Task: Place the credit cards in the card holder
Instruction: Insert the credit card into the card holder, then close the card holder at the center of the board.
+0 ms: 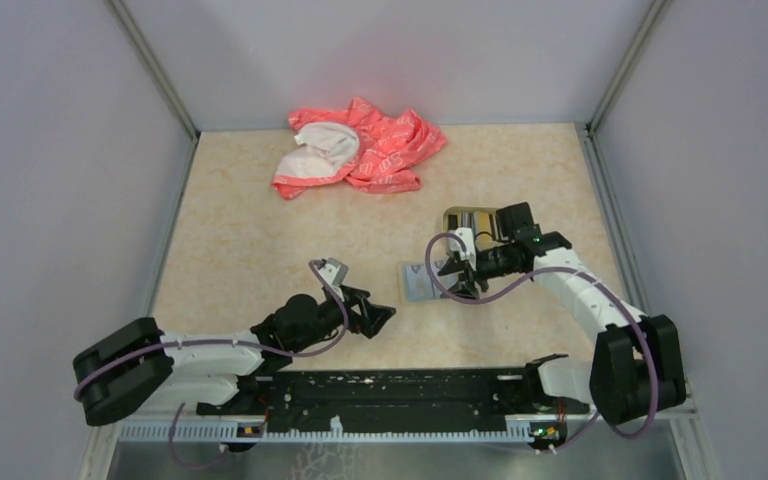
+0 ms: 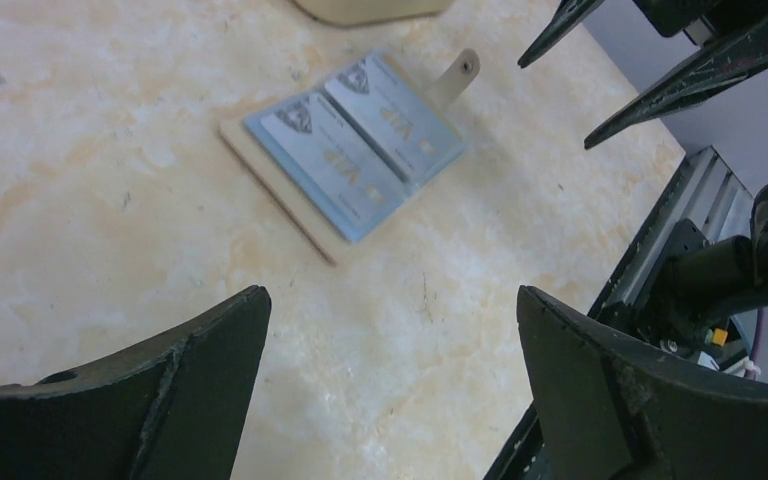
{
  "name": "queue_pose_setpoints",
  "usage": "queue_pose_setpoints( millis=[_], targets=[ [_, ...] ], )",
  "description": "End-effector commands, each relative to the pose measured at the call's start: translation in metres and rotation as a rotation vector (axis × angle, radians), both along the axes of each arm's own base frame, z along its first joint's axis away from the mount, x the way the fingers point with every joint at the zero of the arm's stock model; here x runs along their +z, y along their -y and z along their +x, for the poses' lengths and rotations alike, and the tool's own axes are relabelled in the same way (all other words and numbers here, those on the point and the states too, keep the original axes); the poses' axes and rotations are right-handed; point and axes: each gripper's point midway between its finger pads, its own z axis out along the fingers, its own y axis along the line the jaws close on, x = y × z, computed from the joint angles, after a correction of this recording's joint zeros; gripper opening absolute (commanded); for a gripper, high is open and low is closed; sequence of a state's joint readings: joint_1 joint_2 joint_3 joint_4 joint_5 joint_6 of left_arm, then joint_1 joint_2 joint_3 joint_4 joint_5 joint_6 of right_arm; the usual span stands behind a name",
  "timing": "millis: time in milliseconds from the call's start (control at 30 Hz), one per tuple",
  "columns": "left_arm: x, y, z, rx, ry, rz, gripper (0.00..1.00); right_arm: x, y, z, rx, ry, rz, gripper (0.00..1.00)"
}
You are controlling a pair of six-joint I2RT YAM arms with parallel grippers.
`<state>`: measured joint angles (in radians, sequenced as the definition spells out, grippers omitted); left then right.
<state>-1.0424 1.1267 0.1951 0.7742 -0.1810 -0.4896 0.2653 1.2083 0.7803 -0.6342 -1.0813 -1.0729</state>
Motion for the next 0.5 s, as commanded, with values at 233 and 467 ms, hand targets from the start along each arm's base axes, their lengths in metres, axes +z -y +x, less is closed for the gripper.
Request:
queue_pose_setpoints(
  millis=[233,467],
  targets=[
    [-0.009,0.022,0.004,0.020,-0.170,-0.065,0.92,-0.031,0.000,0.007,0.066,0.057,-0.138,0.51],
    [-0.027,0.025,0.027,0.160,-0.242,-0.020,0.75,-0.052,0.007,0.032,-0.086,-0.013,-0.248,0.41]
  ],
)
